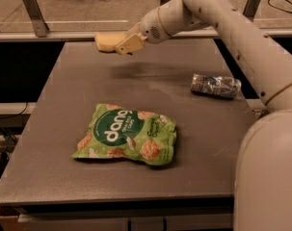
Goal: Pick sponge
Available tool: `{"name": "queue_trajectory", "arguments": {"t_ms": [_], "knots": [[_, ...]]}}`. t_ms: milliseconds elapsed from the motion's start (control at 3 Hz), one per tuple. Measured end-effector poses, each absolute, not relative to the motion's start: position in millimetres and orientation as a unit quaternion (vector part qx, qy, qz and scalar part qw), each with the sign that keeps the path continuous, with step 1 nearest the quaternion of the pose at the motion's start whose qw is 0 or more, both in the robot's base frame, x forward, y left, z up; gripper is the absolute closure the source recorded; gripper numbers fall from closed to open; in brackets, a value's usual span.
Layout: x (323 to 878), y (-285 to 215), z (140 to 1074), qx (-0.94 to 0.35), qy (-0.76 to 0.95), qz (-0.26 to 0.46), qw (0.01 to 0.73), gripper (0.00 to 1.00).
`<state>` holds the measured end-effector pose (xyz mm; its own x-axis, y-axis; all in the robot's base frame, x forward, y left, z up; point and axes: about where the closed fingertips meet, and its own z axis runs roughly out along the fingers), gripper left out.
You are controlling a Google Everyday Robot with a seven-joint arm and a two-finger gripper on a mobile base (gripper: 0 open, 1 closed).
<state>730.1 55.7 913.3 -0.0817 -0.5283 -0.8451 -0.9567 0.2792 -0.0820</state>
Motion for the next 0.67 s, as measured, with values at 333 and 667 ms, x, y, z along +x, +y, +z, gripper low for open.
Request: {"name": "queue_trajectory", "arguments": {"t_ms": [333, 667], "knots": [[694.4, 43.5, 962.5, -0.558, 0.649, 0.282, 0.434, 1.0], [692.1, 42.7, 964.1, -0.558, 0.647, 0.285, 0.435, 1.0]]}}
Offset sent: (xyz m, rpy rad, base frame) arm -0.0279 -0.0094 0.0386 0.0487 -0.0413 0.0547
